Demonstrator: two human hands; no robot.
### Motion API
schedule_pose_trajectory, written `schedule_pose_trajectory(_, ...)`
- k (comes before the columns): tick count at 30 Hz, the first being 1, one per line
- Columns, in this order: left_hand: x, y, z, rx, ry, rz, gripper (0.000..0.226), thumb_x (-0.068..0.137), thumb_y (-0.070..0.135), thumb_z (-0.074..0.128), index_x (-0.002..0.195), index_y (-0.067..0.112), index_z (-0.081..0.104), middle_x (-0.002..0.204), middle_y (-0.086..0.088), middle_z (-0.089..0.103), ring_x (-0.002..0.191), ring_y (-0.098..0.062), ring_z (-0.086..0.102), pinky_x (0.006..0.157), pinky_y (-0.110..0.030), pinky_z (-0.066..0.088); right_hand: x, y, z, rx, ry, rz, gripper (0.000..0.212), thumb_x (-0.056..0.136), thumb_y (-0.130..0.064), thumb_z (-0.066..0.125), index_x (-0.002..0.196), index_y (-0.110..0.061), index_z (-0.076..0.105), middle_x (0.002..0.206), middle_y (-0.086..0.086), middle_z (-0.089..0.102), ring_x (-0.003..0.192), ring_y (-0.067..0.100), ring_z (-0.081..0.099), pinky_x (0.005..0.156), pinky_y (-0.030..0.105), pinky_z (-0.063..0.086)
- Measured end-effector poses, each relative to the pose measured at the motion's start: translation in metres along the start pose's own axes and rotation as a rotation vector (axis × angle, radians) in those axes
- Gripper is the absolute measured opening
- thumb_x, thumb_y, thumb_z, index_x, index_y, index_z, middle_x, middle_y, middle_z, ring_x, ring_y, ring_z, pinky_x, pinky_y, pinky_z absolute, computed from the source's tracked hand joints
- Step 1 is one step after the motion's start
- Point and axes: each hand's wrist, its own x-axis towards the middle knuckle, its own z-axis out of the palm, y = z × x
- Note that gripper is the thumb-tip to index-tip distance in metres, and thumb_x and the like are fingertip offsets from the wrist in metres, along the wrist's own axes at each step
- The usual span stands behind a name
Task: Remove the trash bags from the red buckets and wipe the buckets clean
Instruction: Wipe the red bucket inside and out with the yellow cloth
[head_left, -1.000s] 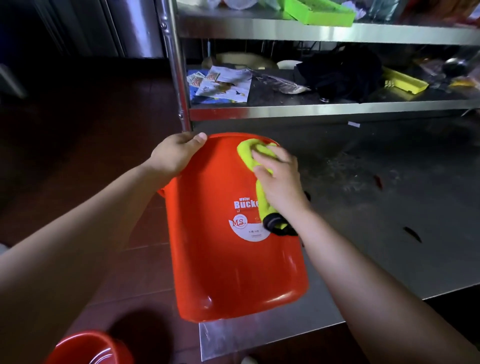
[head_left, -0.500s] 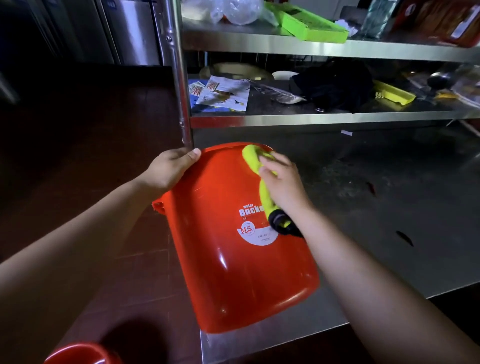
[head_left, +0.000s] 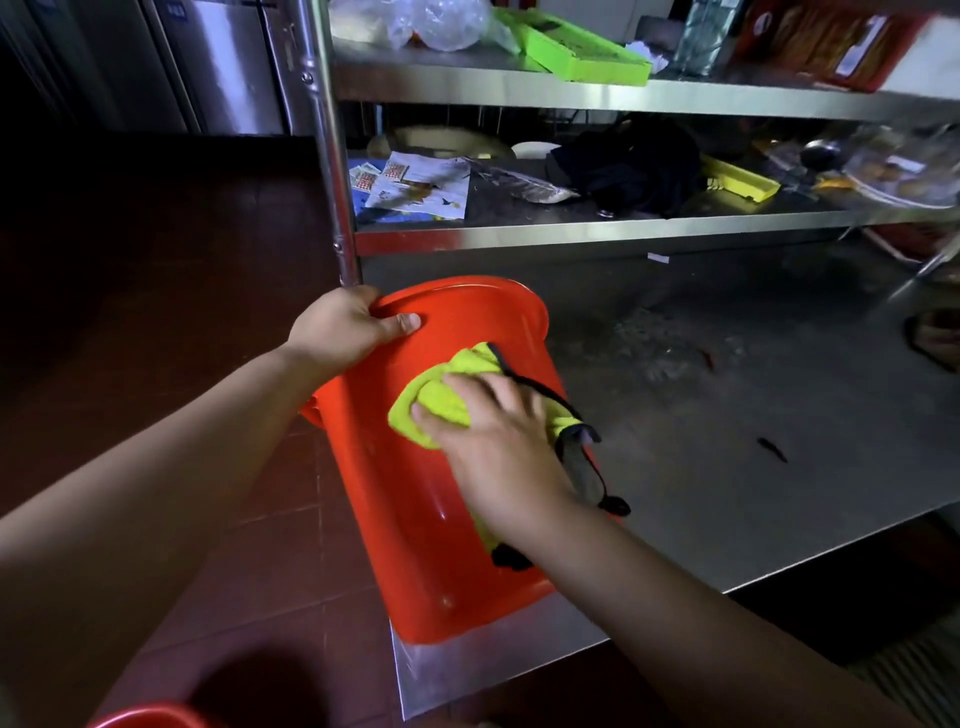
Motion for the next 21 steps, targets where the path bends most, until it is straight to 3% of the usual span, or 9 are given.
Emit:
schedule_pose_trajectory(2, 0.0, 0.001, 0.001, 0.0, -0.001, 0.006, 0.051, 0.072, 0.061, 0.067, 0.091, 0.013, 0.064, 0.089, -0.006, 0.068, 0.084, -0.022, 0.064, 0.08, -0.04, 0.051, -0.008, -0.001, -0.002, -0.036, -0.024, -0.09, 0.049, 0.072, -0.022, 0.057, 0.118, -0.038, 0.059, 0.129, 0.002, 0.054, 0.113, 0.03, 0.046, 0.08, 0.046, 0.041)
schedule_pose_trajectory(4, -0.003, 0.001, 0.001, 0.014, 0.023, 0.0, 0.056, 0.07, 0.065, 0.064, 0.087, 0.012, 0.062, 0.085, -0.007, 0.068, 0.081, -0.022, 0.063, 0.076, -0.039, 0.049, -0.009, 0.011, -0.006, 0.029, -0.01, -0.063, 0.045, 0.078, -0.025, 0.048, 0.12, -0.039, 0.059, 0.13, 0.0, 0.053, 0.114, 0.029, 0.046, 0.082, 0.044, 0.042)
schedule_pose_trajectory(7, -0.008, -0.004, 0.001, 0.003, 0.06, -0.031, 0.067, 0.062, 0.074, 0.057, 0.086, 0.012, 0.062, 0.082, -0.004, 0.068, 0.079, -0.021, 0.064, 0.075, -0.039, 0.051, -0.009, 0.043, -0.003, 0.304, 0.033, 0.218, 0.042, 0.086, -0.023, 0.048, 0.125, -0.035, 0.059, 0.136, -0.001, 0.049, 0.118, 0.026, 0.04, 0.091, 0.041, 0.038)
schedule_pose_trajectory(9, -0.012, -0.006, -0.001, -0.028, 0.06, -0.043, 0.072, 0.058, 0.079, 0.054, 0.091, 0.016, 0.064, 0.085, 0.0, 0.069, 0.081, -0.019, 0.065, 0.079, -0.041, 0.053, -0.013, 0.063, 0.0, 0.533, 0.053, 0.422, 0.036, 0.093, -0.02, 0.049, 0.127, -0.024, 0.059, 0.139, 0.003, 0.046, 0.125, 0.024, 0.039, 0.102, 0.029, 0.033)
schedule_pose_trajectory(11, -0.016, -0.008, -0.001, -0.038, 0.059, -0.041, 0.07, 0.061, 0.078, 0.054, 0.097, 0.019, 0.065, 0.09, 0.002, 0.069, 0.084, -0.018, 0.065, 0.082, -0.041, 0.052, -0.021, 0.079, -0.002, 0.742, 0.05, 0.634, 0.033, 0.096, -0.015, 0.05, 0.128, -0.013, 0.058, 0.137, 0.006, 0.049, 0.126, 0.017, 0.044, 0.094, 0.008, 0.029)
schedule_pose_trajectory(13, -0.018, -0.009, 0.001, -0.01, 0.083, -0.04, 0.06, 0.07, 0.072, 0.058, 0.099, 0.02, 0.064, 0.092, 0.001, 0.069, 0.087, -0.019, 0.064, 0.082, -0.039, 0.051, -0.029, 0.088, -0.003, 0.839, -0.02, 0.793, 0.036, 0.097, -0.019, 0.048, 0.132, -0.014, 0.053, 0.138, 0.002, 0.05, 0.125, 0.011, 0.045, 0.09, 0.006, 0.027)
schedule_pose_trajectory(15, -0.018, -0.008, 0.002, 0.022, 0.097, -0.037, 0.052, 0.075, 0.066, 0.06, 0.094, 0.017, 0.063, 0.09, -0.001, 0.068, 0.086, -0.021, 0.063, 0.08, -0.039, 0.051, -0.036, 0.086, -0.004, 0.768, -0.038, 0.827, 0.036, 0.098, -0.023, 0.046, 0.134, -0.019, 0.052, 0.138, -0.002, 0.05, 0.126, 0.013, 0.046, 0.093, 0.014, 0.03)
schedule_pose_trajectory(19, -0.017, -0.008, 0.002, 0.001, 0.088, -0.047, 0.05, 0.075, 0.063, 0.062, 0.093, 0.017, 0.063, 0.09, -0.001, 0.068, 0.086, -0.022, 0.063, 0.081, -0.04, 0.051, -0.043, 0.055, -0.005, 0.288, -0.01, 0.599, 0.04, 0.096, -0.02, 0.043, 0.135, -0.025, 0.05, 0.138, 0.006, 0.045, 0.124, 0.028, 0.039, 0.096, 0.04, 0.039)
schedule_pose_trajectory(21, -0.016, -0.007, 0.002, -0.001, 0.081, -0.051, 0.054, 0.074, 0.065, 0.062, 0.097, 0.016, 0.063, 0.093, -0.002, 0.068, 0.087, -0.022, 0.063, 0.084, -0.042, 0.051, -0.049, 0.032, -0.01, 0.088, -0.013, 0.514, 0.045, 0.09, -0.02, 0.043, 0.133, -0.028, 0.05, 0.135, 0.008, 0.047, 0.117, 0.034, 0.042, 0.09, 0.048, 0.043)
